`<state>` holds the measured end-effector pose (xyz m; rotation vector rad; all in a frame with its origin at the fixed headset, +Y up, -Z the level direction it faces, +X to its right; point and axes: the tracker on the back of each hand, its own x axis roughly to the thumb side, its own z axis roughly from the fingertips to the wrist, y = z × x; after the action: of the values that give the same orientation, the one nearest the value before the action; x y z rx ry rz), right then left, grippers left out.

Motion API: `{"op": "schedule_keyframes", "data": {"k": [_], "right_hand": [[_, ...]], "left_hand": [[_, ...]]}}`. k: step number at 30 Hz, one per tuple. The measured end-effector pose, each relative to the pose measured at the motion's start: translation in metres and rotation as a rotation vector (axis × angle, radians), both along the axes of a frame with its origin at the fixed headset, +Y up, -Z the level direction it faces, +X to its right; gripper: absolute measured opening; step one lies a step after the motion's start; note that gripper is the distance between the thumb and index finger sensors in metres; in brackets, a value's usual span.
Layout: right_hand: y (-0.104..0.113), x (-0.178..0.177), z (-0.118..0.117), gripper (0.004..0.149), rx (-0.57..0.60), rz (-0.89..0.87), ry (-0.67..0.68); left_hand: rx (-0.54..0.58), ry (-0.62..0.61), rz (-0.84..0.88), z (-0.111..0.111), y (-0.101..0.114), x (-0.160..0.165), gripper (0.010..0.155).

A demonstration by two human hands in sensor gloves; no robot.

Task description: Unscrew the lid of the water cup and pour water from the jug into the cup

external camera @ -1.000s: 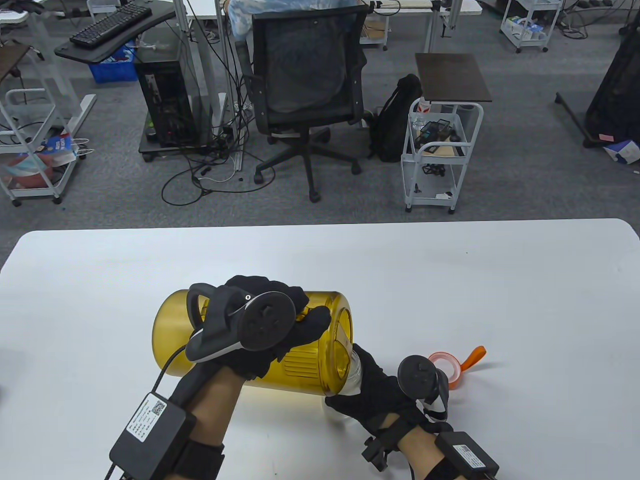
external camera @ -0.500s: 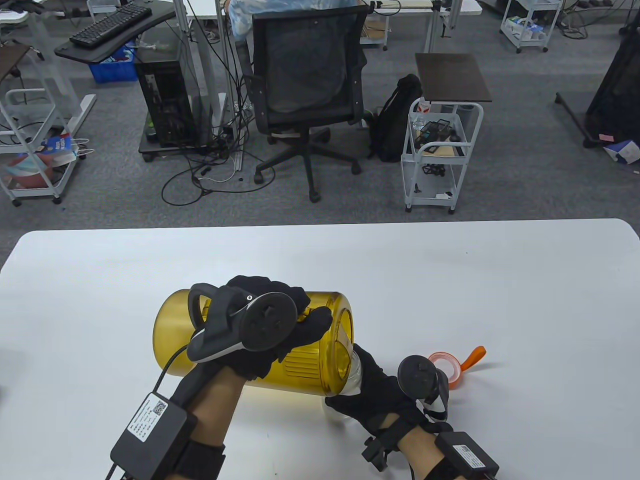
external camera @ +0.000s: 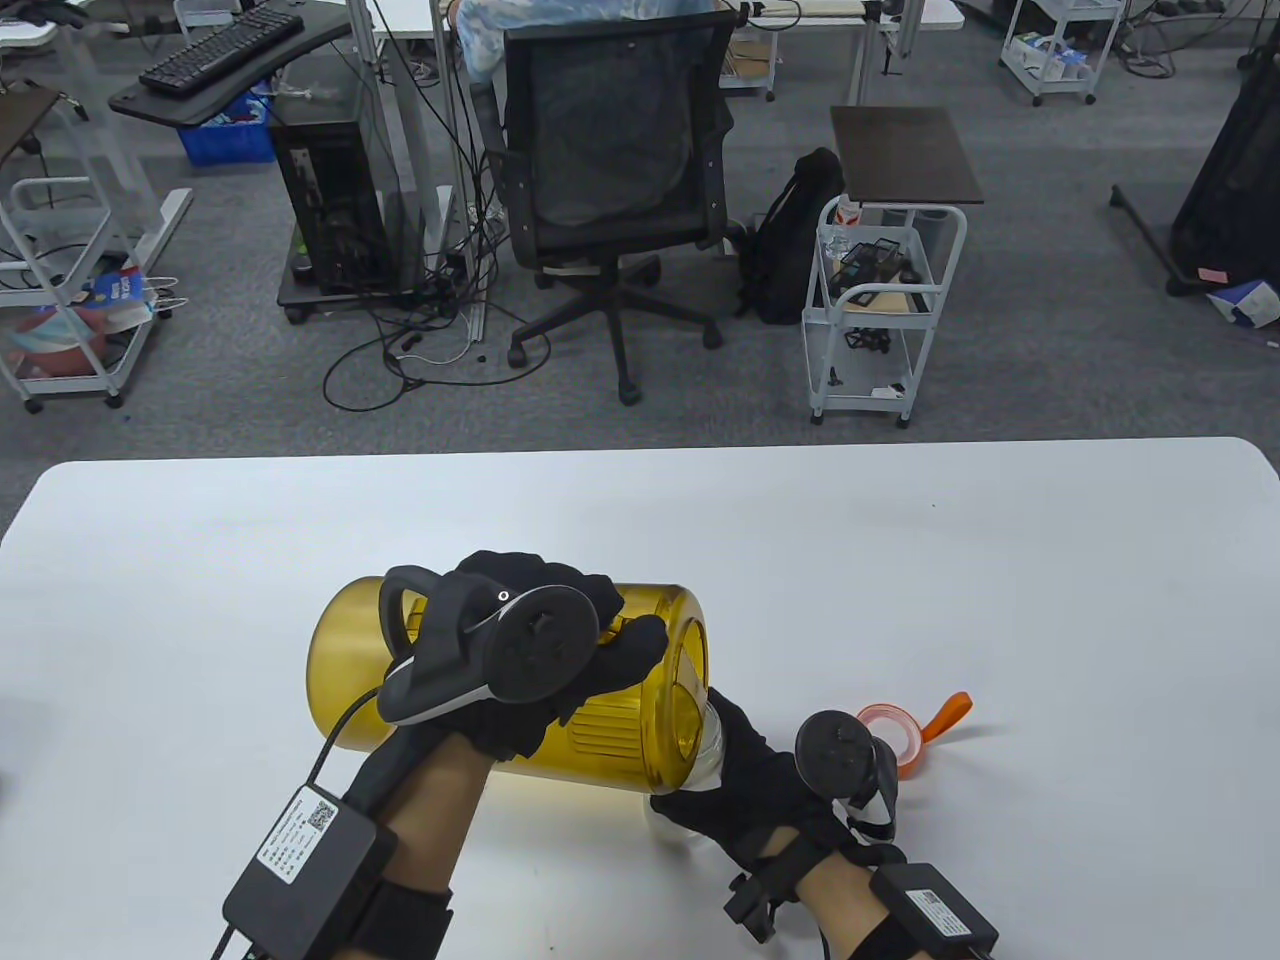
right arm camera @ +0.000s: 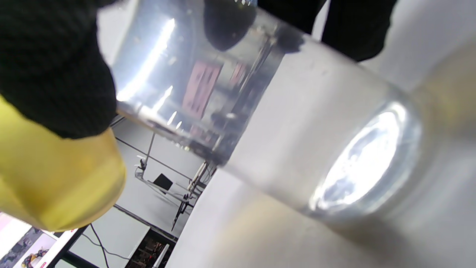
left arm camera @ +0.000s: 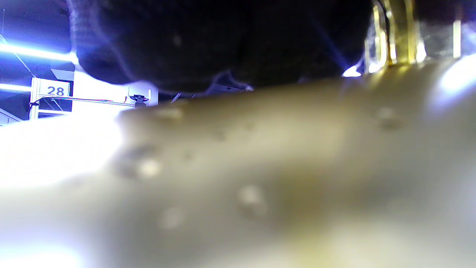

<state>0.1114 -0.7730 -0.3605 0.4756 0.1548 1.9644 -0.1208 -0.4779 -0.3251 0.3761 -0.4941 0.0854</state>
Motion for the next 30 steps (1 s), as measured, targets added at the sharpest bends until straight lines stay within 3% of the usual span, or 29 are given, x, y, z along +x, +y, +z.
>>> {"op": "schedule_keyframes", "data": {"k": [14, 30], "right_hand": [[0.0, 0.0, 0.0, 0.105, -0.001, -0.002, 0.0], [0.0, 0.001, 0.0, 0.105, -0.006, -0.004, 0.001]], "left_hand": [[-0.011, 0.001, 0.085, -0.003, -0.01, -0.014, 0.068], [-0.156, 0.086, 0.621, -0.038, -0.089, -0.116, 0.066]]}}
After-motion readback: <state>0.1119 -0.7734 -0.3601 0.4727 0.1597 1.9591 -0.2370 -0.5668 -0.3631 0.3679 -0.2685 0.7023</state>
